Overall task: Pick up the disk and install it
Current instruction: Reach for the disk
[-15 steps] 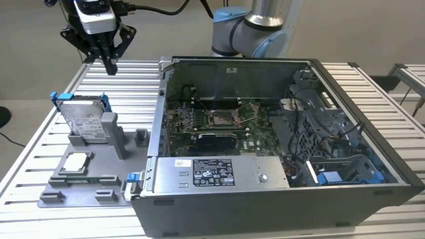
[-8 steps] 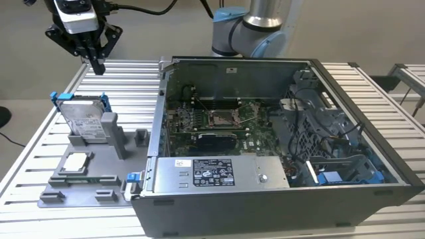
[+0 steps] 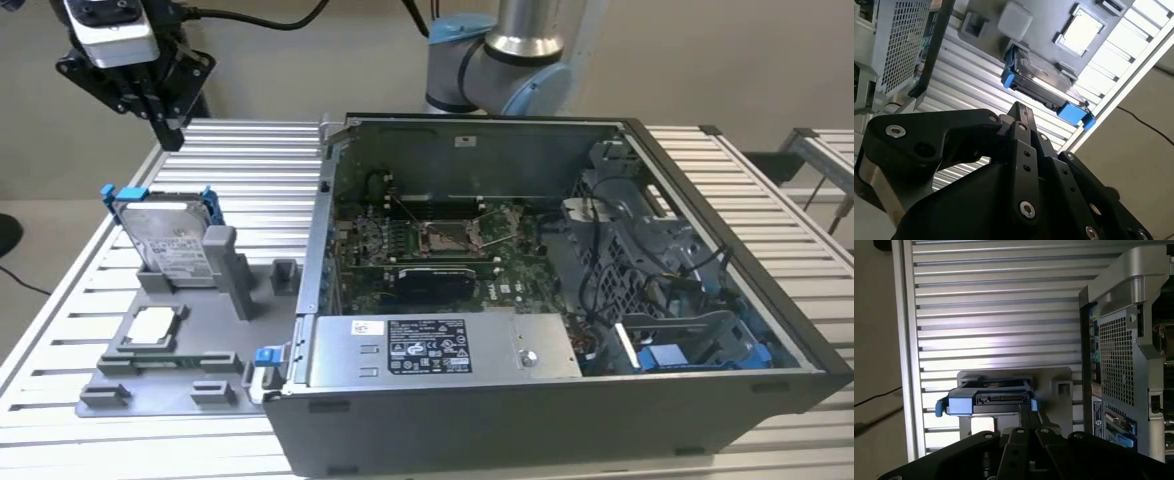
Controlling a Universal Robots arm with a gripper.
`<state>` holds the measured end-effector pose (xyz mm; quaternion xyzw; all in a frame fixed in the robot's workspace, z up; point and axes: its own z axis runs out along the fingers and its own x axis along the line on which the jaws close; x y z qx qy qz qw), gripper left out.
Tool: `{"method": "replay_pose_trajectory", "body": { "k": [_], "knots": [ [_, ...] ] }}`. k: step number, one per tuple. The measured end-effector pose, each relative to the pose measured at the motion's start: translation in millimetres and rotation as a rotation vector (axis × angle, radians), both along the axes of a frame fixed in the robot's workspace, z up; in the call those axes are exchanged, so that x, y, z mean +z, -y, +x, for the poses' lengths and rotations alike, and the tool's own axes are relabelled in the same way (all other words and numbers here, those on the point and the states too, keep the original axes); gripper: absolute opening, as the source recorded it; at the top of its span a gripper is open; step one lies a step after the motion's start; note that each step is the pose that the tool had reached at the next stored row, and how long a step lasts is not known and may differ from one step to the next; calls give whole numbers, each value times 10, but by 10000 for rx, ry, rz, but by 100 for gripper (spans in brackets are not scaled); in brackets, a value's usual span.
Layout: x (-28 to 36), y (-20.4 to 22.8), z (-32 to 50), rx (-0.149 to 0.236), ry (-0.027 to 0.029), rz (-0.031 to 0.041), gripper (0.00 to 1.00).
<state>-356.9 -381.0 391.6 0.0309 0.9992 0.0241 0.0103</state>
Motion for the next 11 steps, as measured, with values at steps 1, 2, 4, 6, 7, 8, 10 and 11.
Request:
{"method": "replay_pose_trajectory", "body": {
  "k": [1, 2, 4, 6, 7, 8, 10, 11],
  "knots": [
    [0, 1, -36, 14, -1, 0, 0],
    [0, 2, -68, 29, -1, 0, 0],
    [-1, 5, -125, 65, 0, 0, 0],
    [-1, 8, -173, 107, -1, 0, 0],
    [-1, 9, -191, 135, 0, 0, 0],
    [-1, 10, -208, 173, -1, 0, 0],
    [-2, 13, -244, 252, 0, 0, 0],
    [-2, 15, -265, 291, -1, 0, 0]
  ]
}}
